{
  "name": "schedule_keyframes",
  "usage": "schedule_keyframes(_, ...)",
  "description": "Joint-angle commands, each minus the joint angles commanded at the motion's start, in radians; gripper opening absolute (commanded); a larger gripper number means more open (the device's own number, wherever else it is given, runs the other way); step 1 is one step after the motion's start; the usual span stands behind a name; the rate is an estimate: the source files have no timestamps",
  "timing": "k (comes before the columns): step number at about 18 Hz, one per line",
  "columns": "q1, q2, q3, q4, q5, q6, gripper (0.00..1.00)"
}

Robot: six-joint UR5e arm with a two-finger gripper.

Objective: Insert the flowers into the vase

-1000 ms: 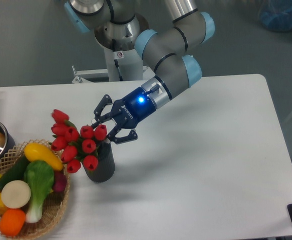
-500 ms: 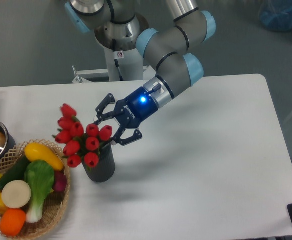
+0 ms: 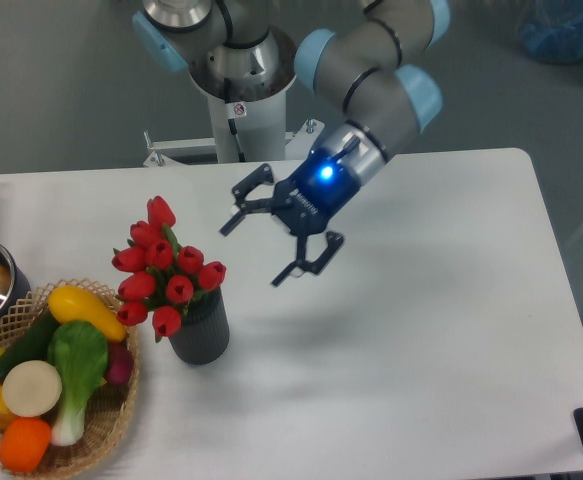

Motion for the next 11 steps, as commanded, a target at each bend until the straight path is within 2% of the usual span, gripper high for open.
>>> schedule_keyframes(4,0.037,0.041,0.043,0.000,0.175,0.000,1.00)
schedule_keyframes(7,0.049,0.052,0.093,0.003,0.343,0.009,1.00)
schedule_keyframes(11,0.074,0.051,0.153,0.005,0.477,0.008,1.00)
